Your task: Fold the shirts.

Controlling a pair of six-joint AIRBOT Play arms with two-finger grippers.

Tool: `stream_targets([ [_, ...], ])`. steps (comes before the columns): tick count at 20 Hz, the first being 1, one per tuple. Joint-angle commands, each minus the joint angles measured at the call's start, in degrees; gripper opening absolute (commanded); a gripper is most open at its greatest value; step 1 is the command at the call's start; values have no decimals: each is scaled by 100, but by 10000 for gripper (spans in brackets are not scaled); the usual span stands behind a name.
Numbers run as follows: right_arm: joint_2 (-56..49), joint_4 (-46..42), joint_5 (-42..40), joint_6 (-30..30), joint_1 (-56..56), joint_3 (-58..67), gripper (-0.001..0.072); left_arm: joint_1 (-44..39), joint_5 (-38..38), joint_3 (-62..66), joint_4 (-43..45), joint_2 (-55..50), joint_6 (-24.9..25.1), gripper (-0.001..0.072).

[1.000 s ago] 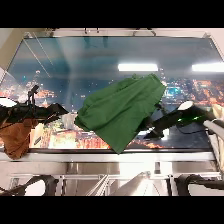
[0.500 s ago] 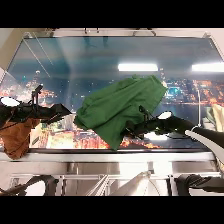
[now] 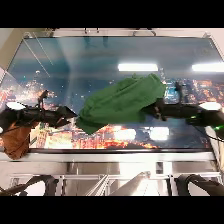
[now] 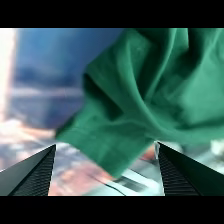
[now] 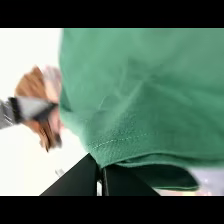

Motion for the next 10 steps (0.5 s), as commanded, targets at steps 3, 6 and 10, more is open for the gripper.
stream_targets([
  [3, 566, 17, 238, -15, -560, 7, 15, -929, 560, -562, -1244, -643, 280, 709],
  [6, 566, 118, 131, -98, -634, 13, 14, -1539, 592, -391, -1366, -1047, 374, 237],
  [10, 568, 619, 243, -387, -1198, 107, 14, -1963, 619, 103, -1351, -1207, 564, 17],
])
